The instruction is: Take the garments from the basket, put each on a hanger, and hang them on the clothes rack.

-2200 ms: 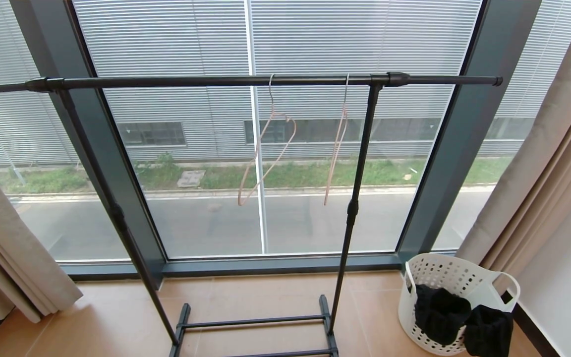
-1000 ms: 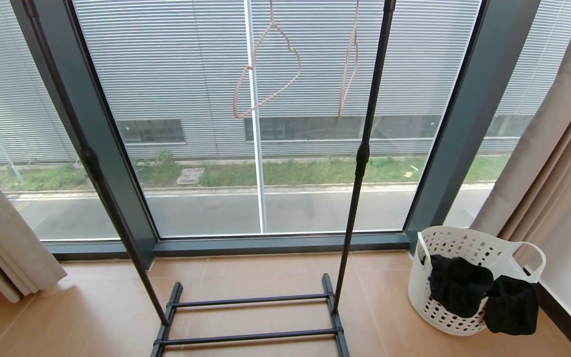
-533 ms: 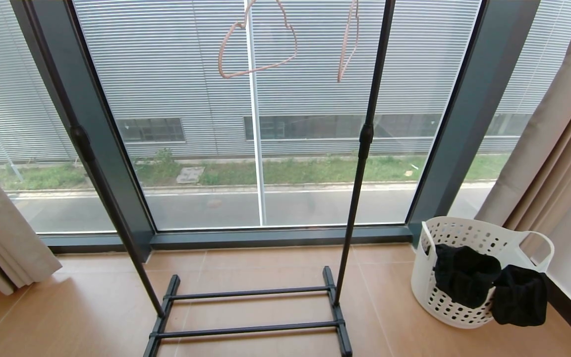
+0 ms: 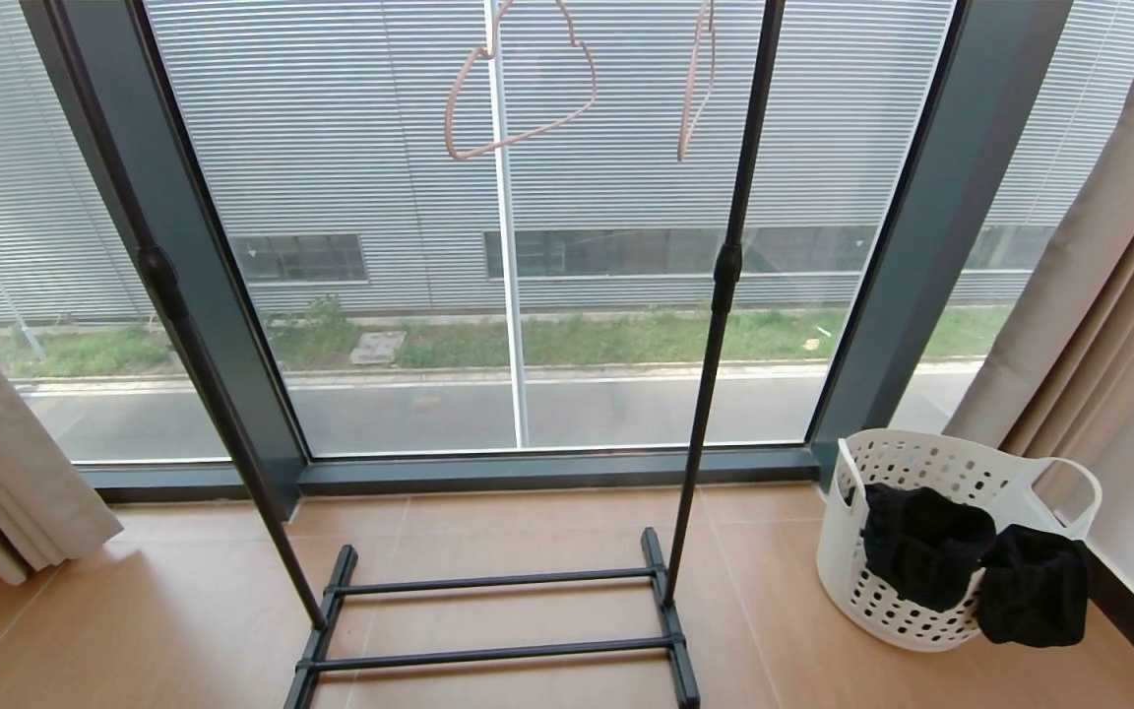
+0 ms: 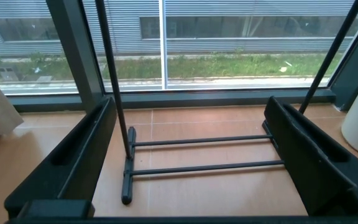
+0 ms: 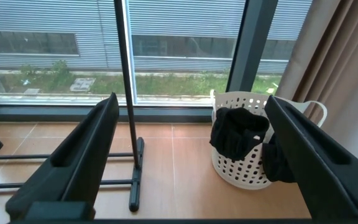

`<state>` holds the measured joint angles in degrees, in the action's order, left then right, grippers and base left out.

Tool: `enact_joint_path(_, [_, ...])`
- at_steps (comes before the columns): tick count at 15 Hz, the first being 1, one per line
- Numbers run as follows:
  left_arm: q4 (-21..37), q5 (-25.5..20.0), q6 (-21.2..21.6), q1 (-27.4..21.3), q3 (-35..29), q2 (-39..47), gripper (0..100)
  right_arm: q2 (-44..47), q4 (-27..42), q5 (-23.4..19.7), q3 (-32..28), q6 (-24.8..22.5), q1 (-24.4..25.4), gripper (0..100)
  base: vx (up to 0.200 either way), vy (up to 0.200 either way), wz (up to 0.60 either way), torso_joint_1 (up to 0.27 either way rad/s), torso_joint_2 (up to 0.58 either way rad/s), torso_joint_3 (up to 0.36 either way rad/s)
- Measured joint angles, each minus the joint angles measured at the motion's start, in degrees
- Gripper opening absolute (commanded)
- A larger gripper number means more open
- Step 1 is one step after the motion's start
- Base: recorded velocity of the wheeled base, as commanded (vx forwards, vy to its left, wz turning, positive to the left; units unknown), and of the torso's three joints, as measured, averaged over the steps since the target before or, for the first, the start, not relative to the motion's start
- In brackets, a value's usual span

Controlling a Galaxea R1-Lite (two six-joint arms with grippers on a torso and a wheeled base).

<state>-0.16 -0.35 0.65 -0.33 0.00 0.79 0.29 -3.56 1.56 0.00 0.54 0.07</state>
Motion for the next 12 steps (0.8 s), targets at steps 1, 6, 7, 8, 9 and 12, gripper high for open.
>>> enact_joint_path(1, [0.0,0.0,0.0,0.0,0.0,0.0,100,0.0,0.0,0.0,0.0,0.0,0.0,100,0.000,0.000,-0.60,0.007,0.01,0.007])
enact_joint_path(6, [0.2,-0.2,0.3,0.0,0.0,0.0,100,0.0,0.0,0.0,0.0,0.1,0.0,100,0.000,0.000,-0.24,0.000,0.00,0.000])
enact_joint_path(7, [0.1,-0.2,0.2,0.0,0.0,0.0,100,0.0,0.0,0.0,0.0,0.1,0.0,100,0.000,-0.200,0.00,-0.007,0.01,0.007])
enact_joint_path(8, [0.1,-0.1,0.2,0.0,0.0,0.0,100,0.0,-0.1,0.0,0.0,0.1,0.0,100,0.000,-0.200,0.00,0.007,0.00,0.007])
enact_joint_path(9, [0.1,-0.1,0.2,0.0,0.0,0.0,100,0.0,-0.1,0.0,0.0,0.1,0.0,100,0.000,-0.200,0.00,0.002,0.00,-0.002])
enact_joint_path(12, [0.2,-0.2,0.4,0.0,0.0,0.0,100,0.0,0.0,0.0,0.0,0.0,0.0,100,0.000,-0.200,0.00,0.004,0.01,0.001])
